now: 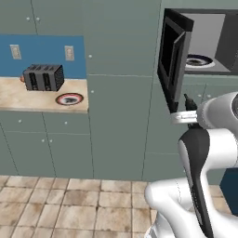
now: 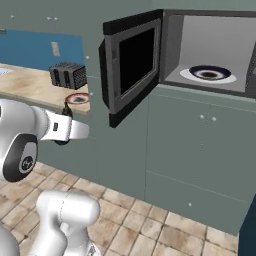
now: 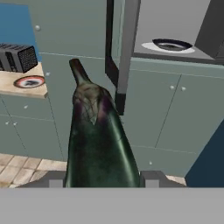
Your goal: Pick the eggplant from the counter and place it in the microwave. Then turn on the microwave.
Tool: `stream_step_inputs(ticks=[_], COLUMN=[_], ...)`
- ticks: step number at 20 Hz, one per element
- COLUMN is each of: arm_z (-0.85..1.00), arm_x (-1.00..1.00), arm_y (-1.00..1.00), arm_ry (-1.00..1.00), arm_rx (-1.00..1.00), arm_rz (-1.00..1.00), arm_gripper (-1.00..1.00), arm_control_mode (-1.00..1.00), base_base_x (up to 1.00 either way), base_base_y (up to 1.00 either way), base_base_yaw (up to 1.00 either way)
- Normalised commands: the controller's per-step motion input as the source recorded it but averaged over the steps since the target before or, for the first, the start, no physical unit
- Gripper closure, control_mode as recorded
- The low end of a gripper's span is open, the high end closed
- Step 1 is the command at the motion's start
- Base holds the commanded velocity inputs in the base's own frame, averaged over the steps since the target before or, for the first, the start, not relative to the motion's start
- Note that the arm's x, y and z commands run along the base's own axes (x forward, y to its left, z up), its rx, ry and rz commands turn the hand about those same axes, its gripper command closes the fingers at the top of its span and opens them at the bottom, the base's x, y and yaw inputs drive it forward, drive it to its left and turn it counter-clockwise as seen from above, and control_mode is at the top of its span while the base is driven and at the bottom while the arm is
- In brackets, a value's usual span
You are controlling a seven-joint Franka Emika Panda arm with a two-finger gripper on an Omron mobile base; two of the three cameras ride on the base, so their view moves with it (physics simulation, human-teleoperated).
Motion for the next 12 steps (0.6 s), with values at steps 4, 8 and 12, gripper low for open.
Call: stream_step_inputs(ticks=[4, 8, 12], arm_z=[0.0, 0.0, 0.0], arm_x=[0.0, 0.0, 0.0], arm_y=[0.0, 0.0, 0.0], arm_ry=[0.0, 0.0, 0.0], arm_rx=[0.0, 0.0, 0.0], arm_rz=[0.0, 0.0, 0.0], arm_gripper=[1.0, 1.0, 1.0], arm_control_mode=[1.0, 1.0, 1.0], base_base_x=[-0.19, -0.12, -0.02], base_base_y=[-0.51, -0.49, -0.48], base_base_yaw=[0.07, 0.06, 0.05])
